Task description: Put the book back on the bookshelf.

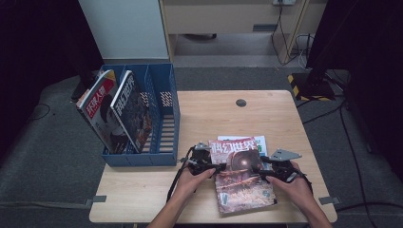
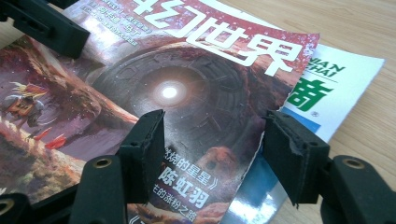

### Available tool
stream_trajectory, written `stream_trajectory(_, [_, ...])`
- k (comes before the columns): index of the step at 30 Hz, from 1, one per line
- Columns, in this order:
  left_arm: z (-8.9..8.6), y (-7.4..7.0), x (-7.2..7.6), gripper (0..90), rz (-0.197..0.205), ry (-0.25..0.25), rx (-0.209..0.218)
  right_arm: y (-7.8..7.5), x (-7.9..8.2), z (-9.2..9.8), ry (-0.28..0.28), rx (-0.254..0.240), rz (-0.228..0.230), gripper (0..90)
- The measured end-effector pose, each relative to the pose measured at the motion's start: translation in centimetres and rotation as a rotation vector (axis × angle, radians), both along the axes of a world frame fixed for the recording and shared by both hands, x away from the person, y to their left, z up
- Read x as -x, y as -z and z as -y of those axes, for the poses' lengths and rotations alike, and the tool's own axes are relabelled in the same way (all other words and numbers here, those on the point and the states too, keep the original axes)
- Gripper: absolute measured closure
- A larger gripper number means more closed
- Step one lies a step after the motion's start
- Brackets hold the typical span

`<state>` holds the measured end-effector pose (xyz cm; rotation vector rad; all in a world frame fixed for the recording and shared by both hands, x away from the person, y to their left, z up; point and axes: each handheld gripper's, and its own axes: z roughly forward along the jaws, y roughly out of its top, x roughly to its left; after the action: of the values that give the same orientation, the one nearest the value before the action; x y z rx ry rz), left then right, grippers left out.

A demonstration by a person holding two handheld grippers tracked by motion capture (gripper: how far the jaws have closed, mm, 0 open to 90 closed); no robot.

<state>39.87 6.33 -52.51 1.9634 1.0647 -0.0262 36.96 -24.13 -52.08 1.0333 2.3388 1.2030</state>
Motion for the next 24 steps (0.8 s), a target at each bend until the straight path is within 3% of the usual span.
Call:
stream_trajectory(4, [0.2, -0.1, 0.1, 39.5, -0.005, 0.027, 0.022, 0.0, 0.1, -0.3, -0.018, -0.002, 0.002, 41.1])
stream_trajectory(7, [0.4, -0.3, 0.3, 41.7, 0.017, 0.035, -0.003, 0.1, 0.2, -0.7, -0.047, -0.006, 0.001, 42.6])
stream_trajectory(14, [0.2, -0.6, 0.3, 49.1, 0.026, 0.034, 0.006, 0.1, 0.1, -0.7, -0.037, -0.016, -0.015, 41.0])
stream_trajectory(19, [0.0, -0.9, 0.3, 56.8, 0.022, 0.017, 0.036, 0.2, 0.1, -1.1, -0.022, -0.017, -0.045, 25.7])
stream_trajectory(24, [-0.1, -1.2, 0.4, 61.9, 0.03, 0.019, 0.042, 0.2, 0.0, -1.2, -0.003, -0.018, -0.058, 19.4])
